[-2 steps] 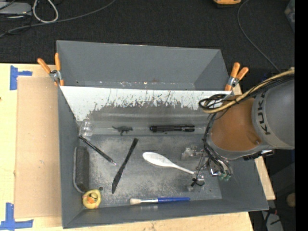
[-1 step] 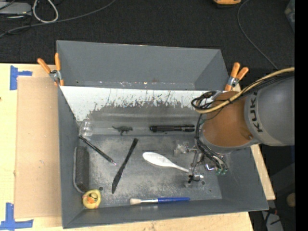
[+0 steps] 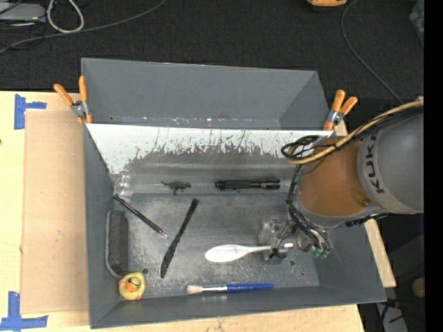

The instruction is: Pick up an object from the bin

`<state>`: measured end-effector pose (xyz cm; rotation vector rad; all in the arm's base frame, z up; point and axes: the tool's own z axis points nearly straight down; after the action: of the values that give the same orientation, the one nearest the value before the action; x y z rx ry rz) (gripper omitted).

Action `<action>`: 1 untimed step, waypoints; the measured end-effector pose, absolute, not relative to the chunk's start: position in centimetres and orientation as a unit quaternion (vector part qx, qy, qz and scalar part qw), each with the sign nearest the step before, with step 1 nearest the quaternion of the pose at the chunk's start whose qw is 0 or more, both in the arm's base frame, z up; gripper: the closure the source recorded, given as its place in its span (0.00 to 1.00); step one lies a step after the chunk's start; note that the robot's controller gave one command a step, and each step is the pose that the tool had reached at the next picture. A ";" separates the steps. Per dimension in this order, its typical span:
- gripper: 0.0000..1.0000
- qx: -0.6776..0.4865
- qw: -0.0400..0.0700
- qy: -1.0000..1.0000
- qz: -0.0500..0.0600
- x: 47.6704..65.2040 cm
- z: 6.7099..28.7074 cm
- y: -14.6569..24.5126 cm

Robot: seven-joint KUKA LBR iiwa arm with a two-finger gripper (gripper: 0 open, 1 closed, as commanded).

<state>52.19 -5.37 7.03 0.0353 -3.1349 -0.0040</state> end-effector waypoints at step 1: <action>1.00 0.012 0.003 -1.000 -0.001 52.2 7.0 -5.4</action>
Offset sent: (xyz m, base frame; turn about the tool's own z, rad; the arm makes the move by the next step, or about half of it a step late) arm 0.0000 0.0000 0.0162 -0.0005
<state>52.20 -5.37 7.04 0.0367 -3.1350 -0.0039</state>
